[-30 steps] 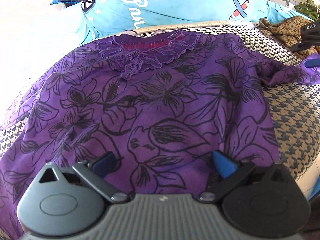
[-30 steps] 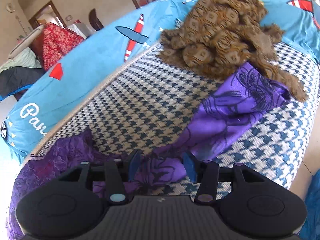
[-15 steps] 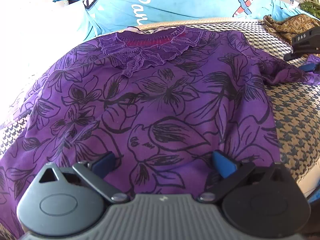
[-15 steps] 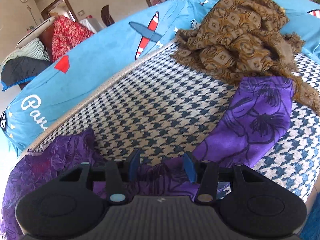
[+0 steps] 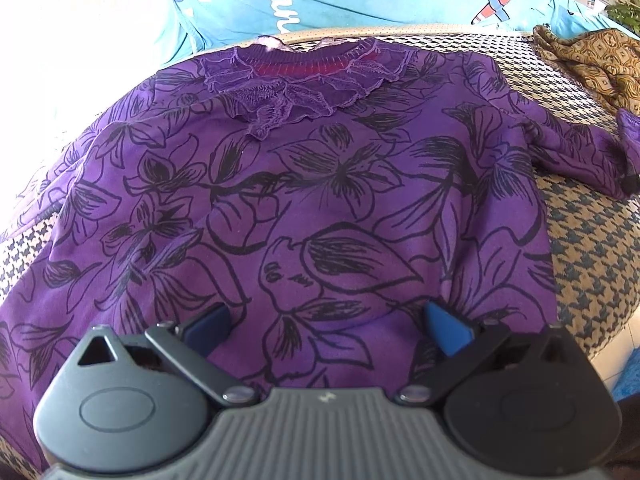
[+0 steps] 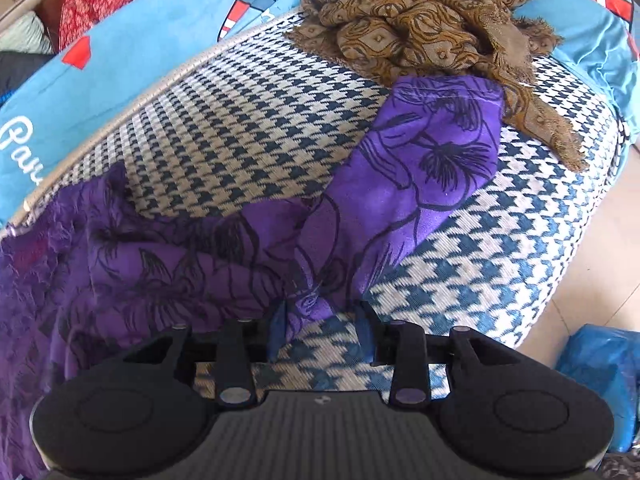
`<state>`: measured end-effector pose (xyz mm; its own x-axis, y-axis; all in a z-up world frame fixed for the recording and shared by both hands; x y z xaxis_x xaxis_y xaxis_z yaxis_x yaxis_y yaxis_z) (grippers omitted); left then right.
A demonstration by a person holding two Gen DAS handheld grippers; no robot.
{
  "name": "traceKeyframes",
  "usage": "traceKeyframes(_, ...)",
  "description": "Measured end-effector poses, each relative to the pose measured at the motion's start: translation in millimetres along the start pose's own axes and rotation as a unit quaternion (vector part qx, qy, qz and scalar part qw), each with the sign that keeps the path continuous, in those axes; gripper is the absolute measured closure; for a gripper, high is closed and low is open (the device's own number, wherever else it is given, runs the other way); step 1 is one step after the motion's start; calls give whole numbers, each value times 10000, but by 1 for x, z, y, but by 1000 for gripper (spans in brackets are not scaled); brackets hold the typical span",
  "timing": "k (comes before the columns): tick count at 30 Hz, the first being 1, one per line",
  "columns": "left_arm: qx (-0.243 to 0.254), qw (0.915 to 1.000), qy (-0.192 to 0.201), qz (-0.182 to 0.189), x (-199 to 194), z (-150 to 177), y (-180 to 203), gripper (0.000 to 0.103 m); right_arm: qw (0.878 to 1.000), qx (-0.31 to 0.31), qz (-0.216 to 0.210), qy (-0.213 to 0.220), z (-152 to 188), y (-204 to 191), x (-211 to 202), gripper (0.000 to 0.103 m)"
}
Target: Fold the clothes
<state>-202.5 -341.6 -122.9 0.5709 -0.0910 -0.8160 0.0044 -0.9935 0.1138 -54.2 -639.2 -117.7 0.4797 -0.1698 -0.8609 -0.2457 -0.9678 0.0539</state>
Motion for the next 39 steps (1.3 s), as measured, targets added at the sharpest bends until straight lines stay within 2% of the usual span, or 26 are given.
traceKeyframes(5, -18, 10000, -31, 40, -2, 2, -1, 0, 10000, -12, 32, 42, 9, 5, -11, 64)
traceKeyframes(7, -27, 10000, -43, 43, -1, 2, -1, 0, 9996, 62, -27, 261, 8, 5, -21, 64)
traceKeyframes(10, -41, 10000, -61, 48, -1, 1, -1, 0, 9959, 172, -457, 761, -1, -1, -35, 63)
traceKeyframes(13, -54, 9999, -79, 52, 0, 1, -1, 0, 9931, 95, -710, 928, -11, -14, -34, 63)
traceKeyframes(17, -74, 9998, -133, 104, 1, 0, -2, 0, 9891, 17, -762, 1260, -31, -31, -22, 63)
traceKeyframes(20, -63, 9997, -168, 141, 2, -1, -3, 0, 9880, -53, -885, 1262, -40, -39, -7, 62)
traceKeyframes(25, -38, 9996, -222, 170, 4, -3, -3, 0, 9844, -496, -997, 1361, -45, -53, 10, 60)
traceKeyframes(30, -35, 9995, -261, 182, 5, -5, -2, 0, 9769, -969, -1141, 1527, -44, -64, 17, 51)
traceKeyframes(39, -29, 9995, -234, 187, 6, -6, -2, 0, 9641, -1919, -776, 1662, -32, -85, 34, 40)
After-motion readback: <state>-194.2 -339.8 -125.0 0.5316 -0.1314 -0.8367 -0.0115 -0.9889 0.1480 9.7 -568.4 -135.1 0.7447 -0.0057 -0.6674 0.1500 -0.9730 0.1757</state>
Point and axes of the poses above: each gripper's, at about its wrist camera, not at the fingertips, and x roughly the way its jaws point, y to its right, z to its underside, the point moved 6 cm from there along x, roughly the way its jaws point, and after that the axes turned 12 degrees about z, right-handed, at the moved point
